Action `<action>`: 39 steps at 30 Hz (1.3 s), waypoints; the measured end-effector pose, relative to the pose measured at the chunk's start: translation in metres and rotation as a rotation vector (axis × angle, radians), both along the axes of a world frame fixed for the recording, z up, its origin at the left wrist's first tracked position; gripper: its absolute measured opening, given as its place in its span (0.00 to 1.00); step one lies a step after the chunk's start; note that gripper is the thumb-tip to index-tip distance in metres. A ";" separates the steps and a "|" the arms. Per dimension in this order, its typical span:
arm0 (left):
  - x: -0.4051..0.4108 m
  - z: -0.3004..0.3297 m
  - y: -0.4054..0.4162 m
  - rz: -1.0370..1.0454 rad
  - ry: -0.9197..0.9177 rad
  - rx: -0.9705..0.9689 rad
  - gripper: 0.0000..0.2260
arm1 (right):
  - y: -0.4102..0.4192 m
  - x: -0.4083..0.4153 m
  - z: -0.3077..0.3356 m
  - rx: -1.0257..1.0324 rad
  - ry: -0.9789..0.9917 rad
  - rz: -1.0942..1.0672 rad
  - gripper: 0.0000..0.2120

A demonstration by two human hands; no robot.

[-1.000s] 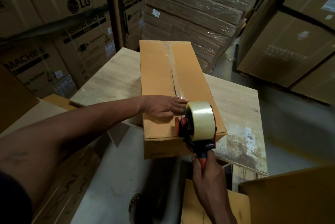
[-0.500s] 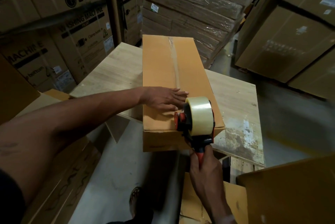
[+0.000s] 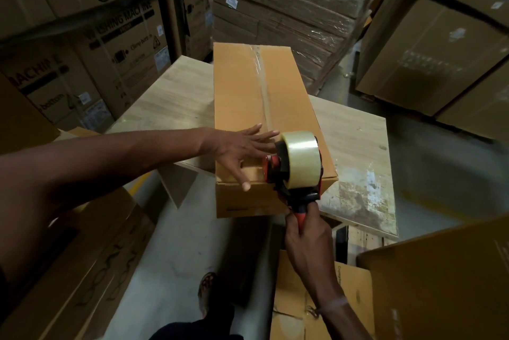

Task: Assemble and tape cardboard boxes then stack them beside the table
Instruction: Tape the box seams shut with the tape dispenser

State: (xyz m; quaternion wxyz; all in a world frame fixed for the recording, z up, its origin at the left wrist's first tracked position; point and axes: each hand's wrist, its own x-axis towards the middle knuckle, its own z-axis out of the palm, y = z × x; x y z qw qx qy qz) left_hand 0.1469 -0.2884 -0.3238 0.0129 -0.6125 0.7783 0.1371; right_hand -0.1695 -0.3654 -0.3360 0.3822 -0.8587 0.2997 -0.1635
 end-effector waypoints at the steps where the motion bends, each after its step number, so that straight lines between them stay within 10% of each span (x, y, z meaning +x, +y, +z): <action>1: -0.003 -0.003 0.000 -0.008 -0.050 -0.012 0.47 | 0.000 0.000 -0.001 -0.001 -0.005 0.004 0.06; 39: 0.048 -0.013 -0.046 0.121 -0.011 -0.022 0.51 | -0.013 -0.004 -0.012 0.007 -0.006 -0.020 0.06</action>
